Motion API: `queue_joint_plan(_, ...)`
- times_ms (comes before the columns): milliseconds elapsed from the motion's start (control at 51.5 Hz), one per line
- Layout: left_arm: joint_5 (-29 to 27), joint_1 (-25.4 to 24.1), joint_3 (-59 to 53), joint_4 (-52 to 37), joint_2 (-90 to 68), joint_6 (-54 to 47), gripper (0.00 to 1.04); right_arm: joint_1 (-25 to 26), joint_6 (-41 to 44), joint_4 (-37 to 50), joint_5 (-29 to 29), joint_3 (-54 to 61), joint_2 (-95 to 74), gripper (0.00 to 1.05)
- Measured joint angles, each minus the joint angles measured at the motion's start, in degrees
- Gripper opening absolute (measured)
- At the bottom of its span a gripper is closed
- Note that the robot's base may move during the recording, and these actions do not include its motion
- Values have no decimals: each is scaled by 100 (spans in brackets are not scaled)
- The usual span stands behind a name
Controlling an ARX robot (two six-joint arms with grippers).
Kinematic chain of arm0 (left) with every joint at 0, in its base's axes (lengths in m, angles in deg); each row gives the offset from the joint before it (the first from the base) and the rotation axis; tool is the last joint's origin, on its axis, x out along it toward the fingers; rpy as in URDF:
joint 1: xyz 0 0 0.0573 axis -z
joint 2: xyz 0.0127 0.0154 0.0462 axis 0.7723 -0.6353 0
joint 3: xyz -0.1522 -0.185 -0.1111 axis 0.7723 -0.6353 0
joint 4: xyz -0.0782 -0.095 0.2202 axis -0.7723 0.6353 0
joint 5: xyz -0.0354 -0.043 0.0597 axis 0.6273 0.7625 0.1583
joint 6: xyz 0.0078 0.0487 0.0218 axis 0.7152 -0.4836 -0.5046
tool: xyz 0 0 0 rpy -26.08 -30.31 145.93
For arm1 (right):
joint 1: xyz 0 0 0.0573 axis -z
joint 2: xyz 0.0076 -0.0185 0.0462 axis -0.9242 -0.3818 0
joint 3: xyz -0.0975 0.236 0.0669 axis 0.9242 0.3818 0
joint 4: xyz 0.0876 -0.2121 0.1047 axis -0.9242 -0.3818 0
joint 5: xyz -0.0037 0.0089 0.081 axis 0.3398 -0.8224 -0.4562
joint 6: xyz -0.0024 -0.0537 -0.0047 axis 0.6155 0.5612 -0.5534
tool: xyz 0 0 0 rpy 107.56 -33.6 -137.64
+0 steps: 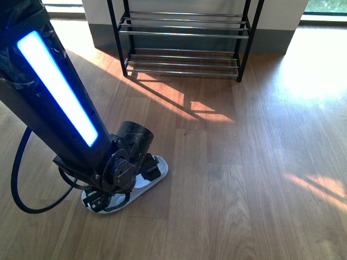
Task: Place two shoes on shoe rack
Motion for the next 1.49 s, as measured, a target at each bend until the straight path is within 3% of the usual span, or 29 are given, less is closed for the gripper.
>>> queue_joint_plan(272, -179, 186, 616, 404, -459, 1239, 95, 0, 0, 0, 0, 0, 0, 1)
queue_joint_plan(641, -358, -37, 1290, 809, -820, 1589, 95, -2, 0, 0, 0, 0, 0, 1)
queue_joint_plan(757, -380, -50, 1268, 903, -831, 1598, 74, -2, 0, 0, 0, 0, 0, 1)
queue_joint_plan(1068, -400, -57, 1049, 872, -831, 1596, 38, -2, 0, 0, 0, 0, 0, 1)
queue_joint_plan(1165, -411, -81, 874, 708, -787, 1567, 22, 0, 0, 0, 0, 0, 0, 1)
queue_joint_plan(1281, -774, -151, 391, 337, -570, 992, 3, 0, 0, 0, 0, 0, 0, 1)
queue_joint_plan(1495, -949, -645, -951, -951, 848, -1102, 2, -2, 0, 0, 0, 0, 0, 1)
